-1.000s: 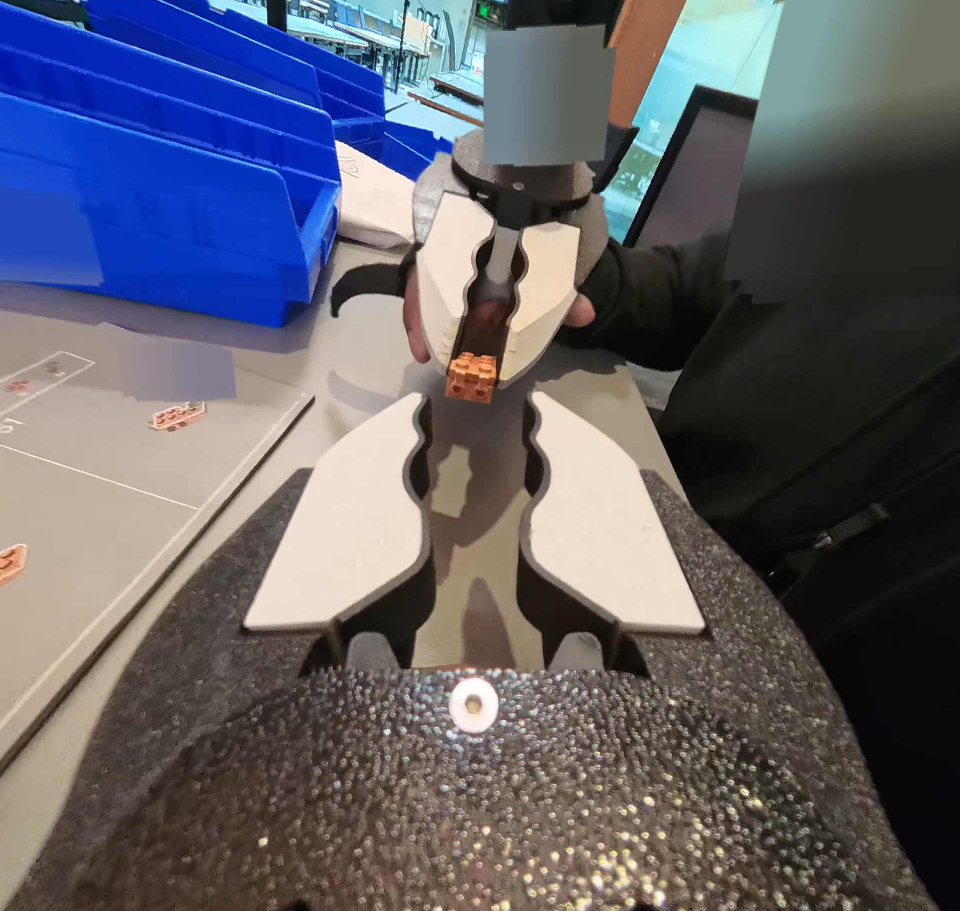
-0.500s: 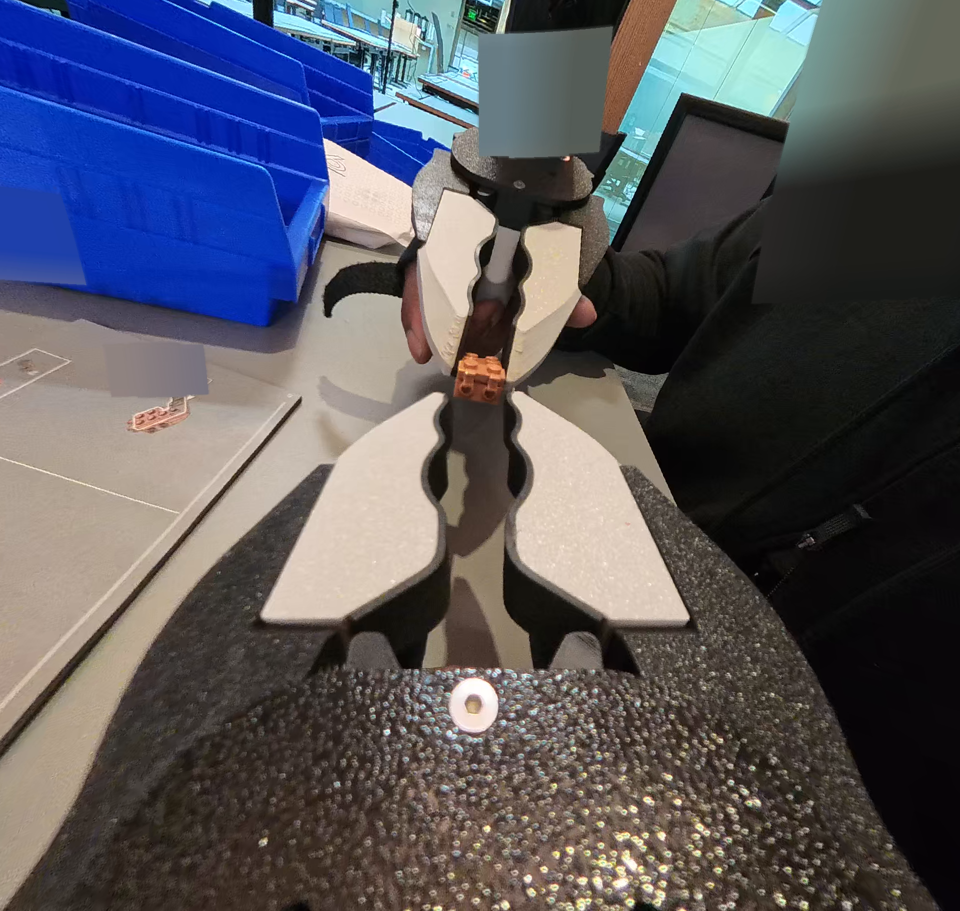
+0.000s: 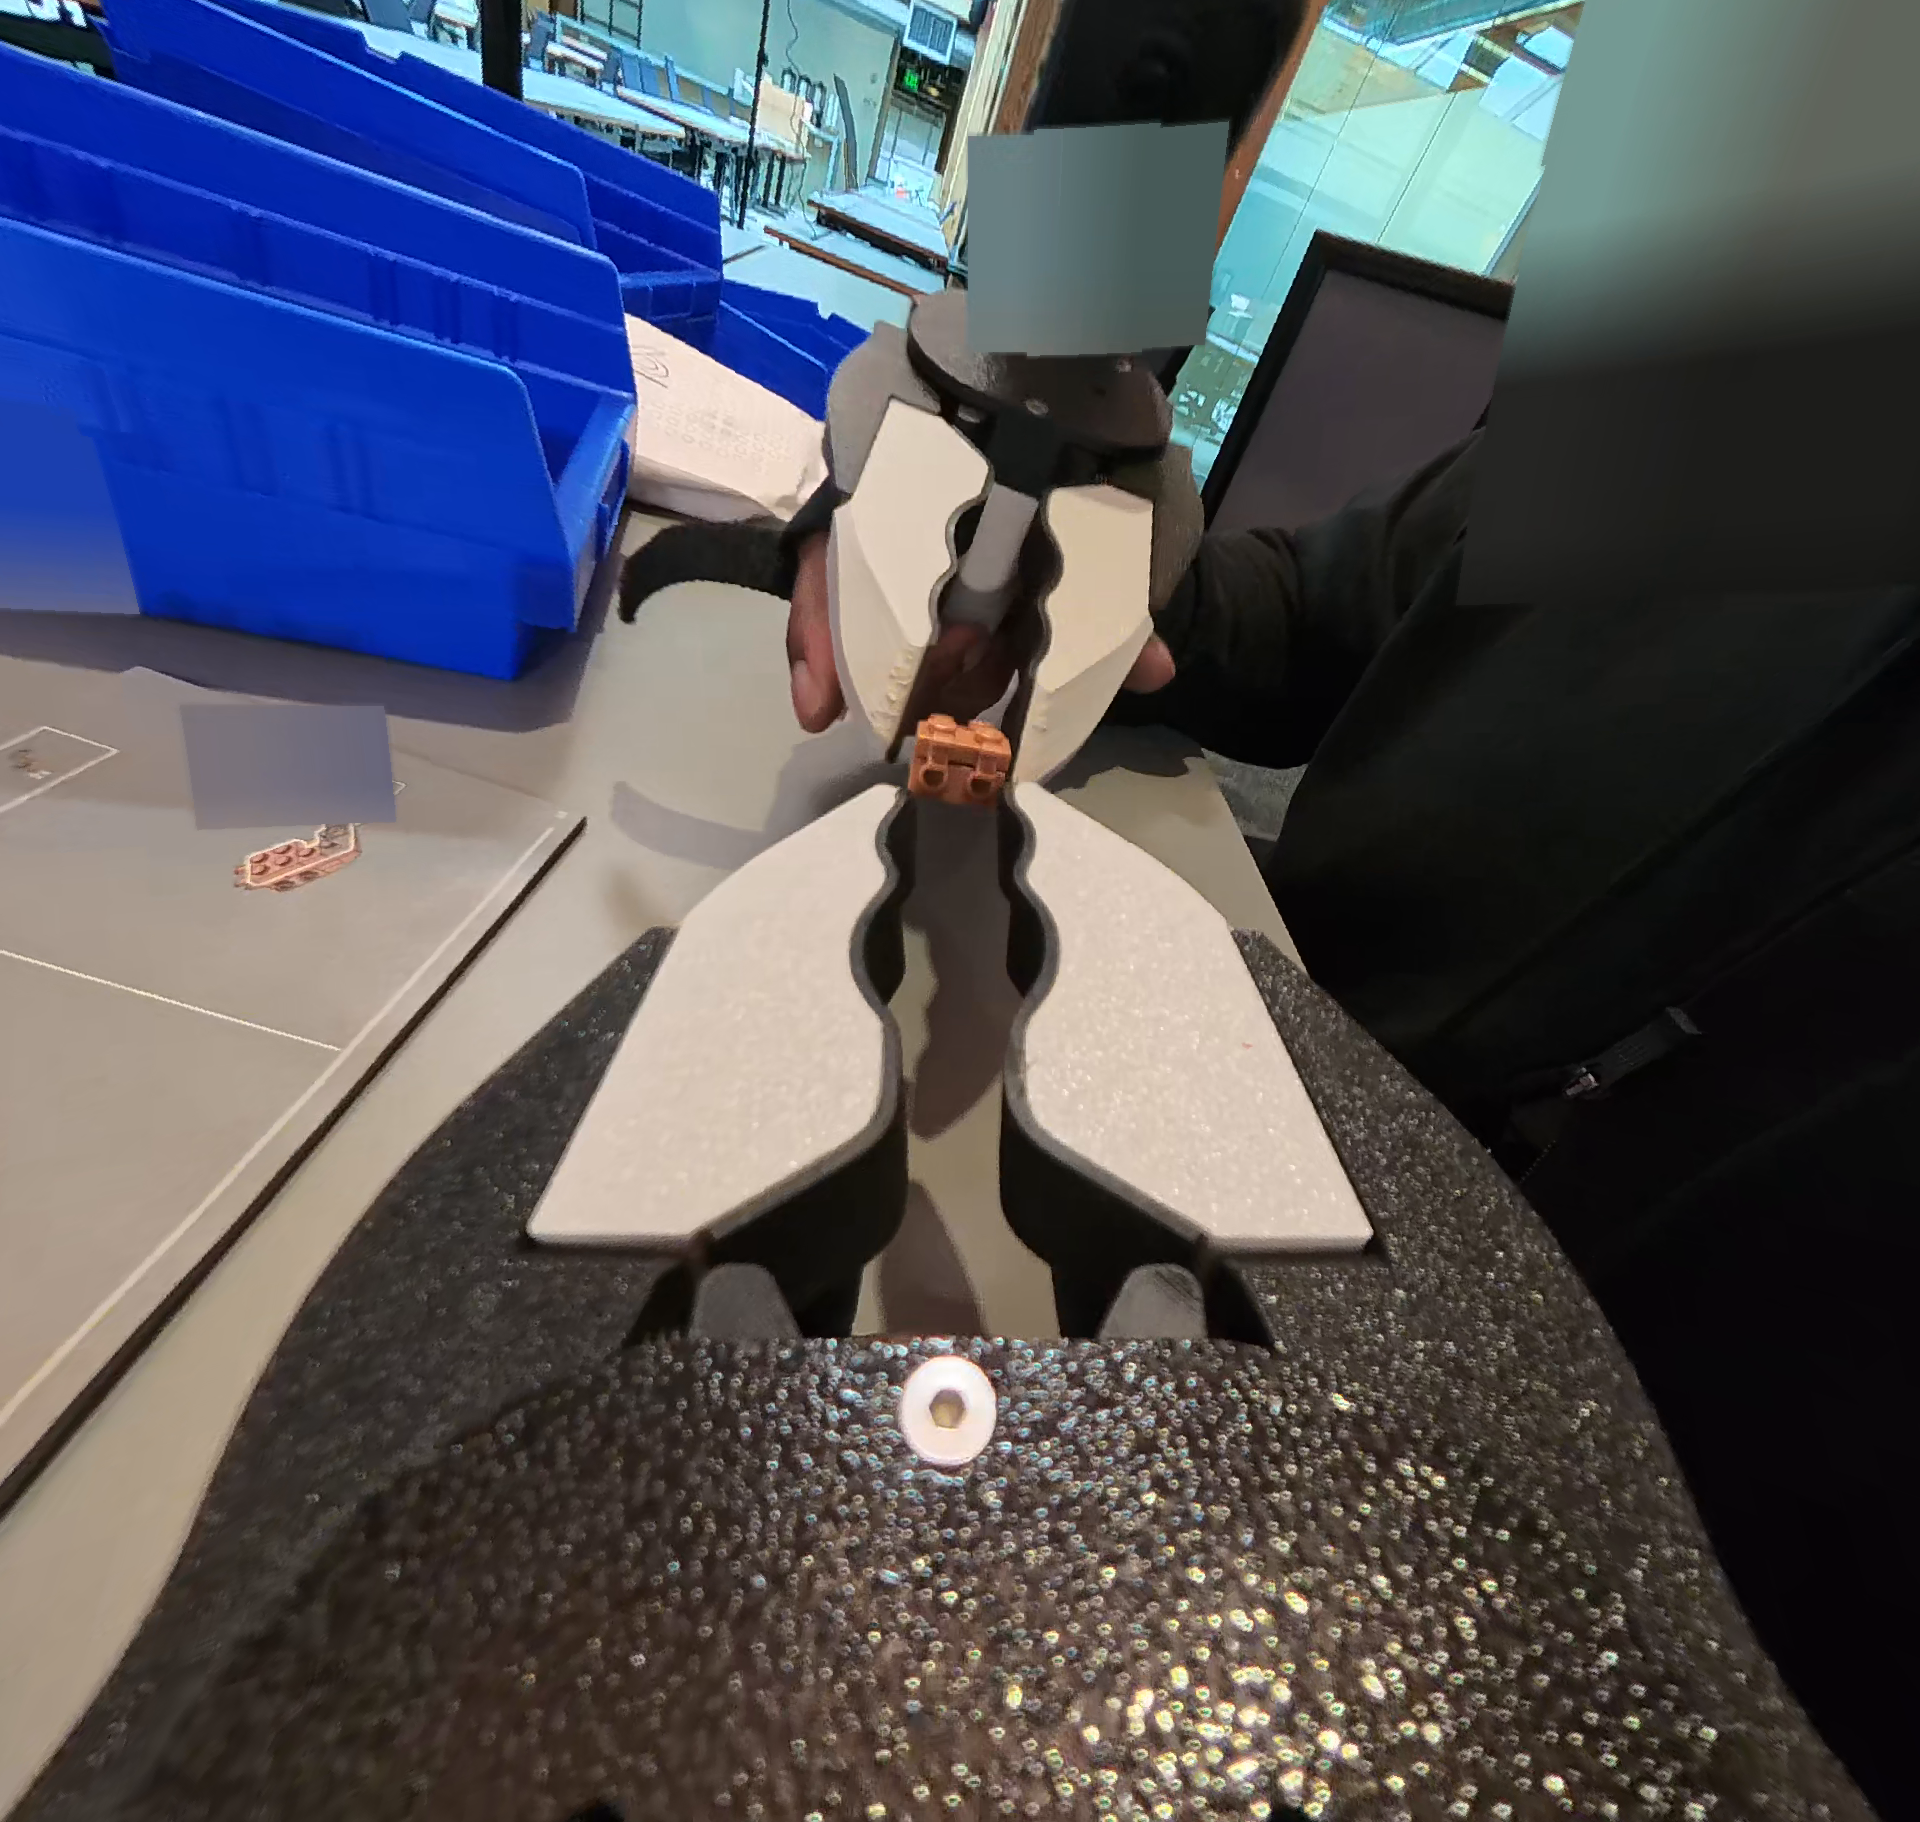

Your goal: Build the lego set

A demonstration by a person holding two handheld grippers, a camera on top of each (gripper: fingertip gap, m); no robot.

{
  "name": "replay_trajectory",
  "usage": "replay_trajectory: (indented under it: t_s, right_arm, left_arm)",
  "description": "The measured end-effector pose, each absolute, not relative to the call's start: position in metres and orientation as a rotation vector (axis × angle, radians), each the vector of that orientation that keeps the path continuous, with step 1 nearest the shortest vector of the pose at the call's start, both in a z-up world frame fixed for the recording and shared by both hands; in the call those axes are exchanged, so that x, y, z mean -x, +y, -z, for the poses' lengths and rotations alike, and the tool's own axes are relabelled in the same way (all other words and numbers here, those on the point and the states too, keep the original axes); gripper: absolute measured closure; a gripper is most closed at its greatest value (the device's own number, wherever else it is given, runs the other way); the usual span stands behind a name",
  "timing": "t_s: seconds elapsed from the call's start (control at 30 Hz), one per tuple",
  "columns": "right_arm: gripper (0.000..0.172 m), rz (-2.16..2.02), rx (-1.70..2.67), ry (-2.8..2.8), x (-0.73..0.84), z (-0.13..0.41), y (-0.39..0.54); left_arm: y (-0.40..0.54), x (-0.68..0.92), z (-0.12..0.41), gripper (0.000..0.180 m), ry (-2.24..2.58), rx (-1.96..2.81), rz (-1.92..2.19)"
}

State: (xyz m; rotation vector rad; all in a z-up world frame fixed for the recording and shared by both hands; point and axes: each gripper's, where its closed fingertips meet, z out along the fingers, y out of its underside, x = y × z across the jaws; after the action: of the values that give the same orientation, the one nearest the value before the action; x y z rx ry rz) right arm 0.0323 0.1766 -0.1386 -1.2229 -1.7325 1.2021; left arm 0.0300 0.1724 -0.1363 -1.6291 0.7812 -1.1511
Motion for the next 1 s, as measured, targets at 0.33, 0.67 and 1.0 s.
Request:
replay_trajectory:
  t_s: [0.33, 0.67, 1.0]
  right_arm:
    - [0.142, -0.997, 1.098, -1.788, -0.031, 0.153, 0.181]
    - [0.145, -0.76, 1.196, -1.893, -0.036, 0.198, 0.207]
    - [0.144, -0.866, 1.279, -1.992, -0.035, 0.199, 0.173]
  left_arm:
    - [0.181, -0.022, 0.134, 0.18, 0.689, 1.636, 1.182]
    - [0.202, 0.004, 0.14, 0.18, 0.629, 1.678, 0.922]
    - [0.211, 0.023, 0.126, 0.178, 0.541, 1.582, 0.901]
